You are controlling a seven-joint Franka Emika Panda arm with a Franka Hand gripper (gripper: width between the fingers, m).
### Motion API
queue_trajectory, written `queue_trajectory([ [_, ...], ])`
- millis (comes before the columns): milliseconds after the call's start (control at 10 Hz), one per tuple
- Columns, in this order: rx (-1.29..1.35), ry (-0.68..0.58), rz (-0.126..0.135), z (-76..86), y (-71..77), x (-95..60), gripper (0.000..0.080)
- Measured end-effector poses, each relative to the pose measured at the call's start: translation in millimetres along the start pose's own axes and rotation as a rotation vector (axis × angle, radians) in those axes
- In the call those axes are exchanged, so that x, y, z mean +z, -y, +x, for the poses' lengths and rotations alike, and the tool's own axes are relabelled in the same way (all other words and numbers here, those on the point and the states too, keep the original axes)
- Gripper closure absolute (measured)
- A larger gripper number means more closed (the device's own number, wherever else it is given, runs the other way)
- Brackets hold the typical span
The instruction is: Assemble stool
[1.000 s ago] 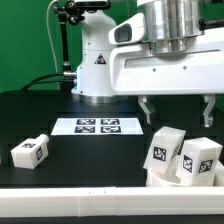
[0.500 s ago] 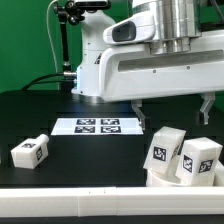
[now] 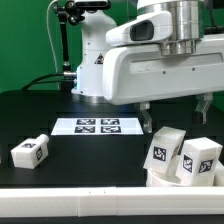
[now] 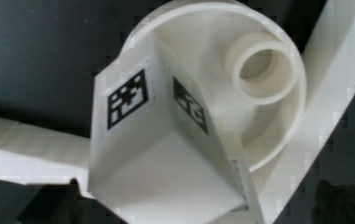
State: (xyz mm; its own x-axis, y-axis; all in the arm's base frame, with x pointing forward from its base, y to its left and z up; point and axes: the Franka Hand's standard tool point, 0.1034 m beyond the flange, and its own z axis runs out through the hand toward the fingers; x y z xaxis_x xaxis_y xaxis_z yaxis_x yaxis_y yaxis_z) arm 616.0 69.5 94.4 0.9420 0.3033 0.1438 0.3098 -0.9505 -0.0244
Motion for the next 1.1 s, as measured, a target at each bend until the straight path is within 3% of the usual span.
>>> queue_trajectory([
  [400,-0.247,0.025,-0.026,-5.5,-10.4,5.4,0.015],
  [600,-0.236,0.03,-0.026,-7.3,-11.1,8.2,0.015],
  [700,-0.234,0.032,-0.026,-8.0,-11.8,9.1,0.0275],
  [800,-0.233,0.032,-0.026,-8.1,-12.1,9.1,0.0275],
  [900,-0.231,0.032,-0.028,-8.3,-13.7,8.7,0.0415],
  [1100,-0.201,0.032,-0.029,-8.7,-14.7,8.9,0.0455],
])
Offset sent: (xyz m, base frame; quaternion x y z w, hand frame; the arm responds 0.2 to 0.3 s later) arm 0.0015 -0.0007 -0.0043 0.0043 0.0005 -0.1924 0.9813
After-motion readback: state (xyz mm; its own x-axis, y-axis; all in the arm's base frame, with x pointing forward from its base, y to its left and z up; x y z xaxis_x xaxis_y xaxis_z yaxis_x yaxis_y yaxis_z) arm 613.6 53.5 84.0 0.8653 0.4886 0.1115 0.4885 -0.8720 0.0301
